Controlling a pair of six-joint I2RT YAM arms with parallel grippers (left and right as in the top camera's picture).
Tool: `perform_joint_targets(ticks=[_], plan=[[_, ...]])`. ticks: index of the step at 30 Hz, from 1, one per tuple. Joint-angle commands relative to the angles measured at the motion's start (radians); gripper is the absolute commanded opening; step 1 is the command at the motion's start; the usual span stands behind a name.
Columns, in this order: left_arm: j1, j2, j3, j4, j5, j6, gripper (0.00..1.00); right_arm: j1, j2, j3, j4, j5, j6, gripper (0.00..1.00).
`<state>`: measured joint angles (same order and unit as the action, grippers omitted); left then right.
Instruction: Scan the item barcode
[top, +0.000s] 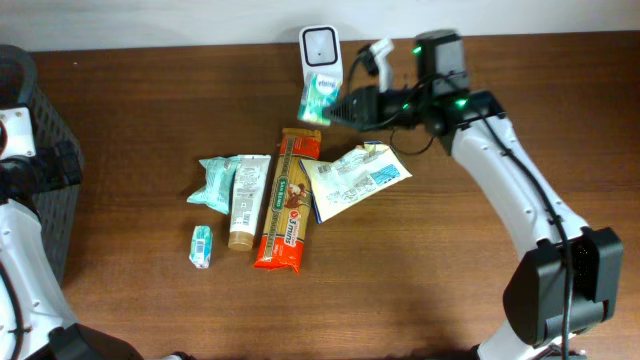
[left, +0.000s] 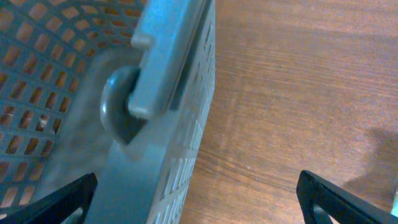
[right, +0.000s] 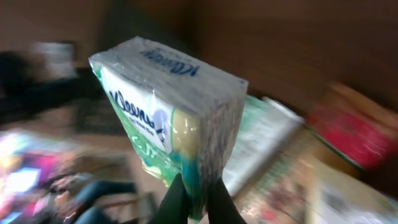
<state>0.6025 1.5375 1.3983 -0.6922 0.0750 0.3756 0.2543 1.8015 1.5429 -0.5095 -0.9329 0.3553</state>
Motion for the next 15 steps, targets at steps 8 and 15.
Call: perform_joint_targets(ticks=[8,15], plan=[[0.003,0.005,0.005,0.002,0.011,-0.003,0.99,0.131,0.254,0.7,-0.509,1.04,-0.319,0.04],[0.003,0.005,0.005,0.002,0.011,-0.003,0.99,0.243,0.587,0.782,-0.056,1.63,-0.77,0.04]])
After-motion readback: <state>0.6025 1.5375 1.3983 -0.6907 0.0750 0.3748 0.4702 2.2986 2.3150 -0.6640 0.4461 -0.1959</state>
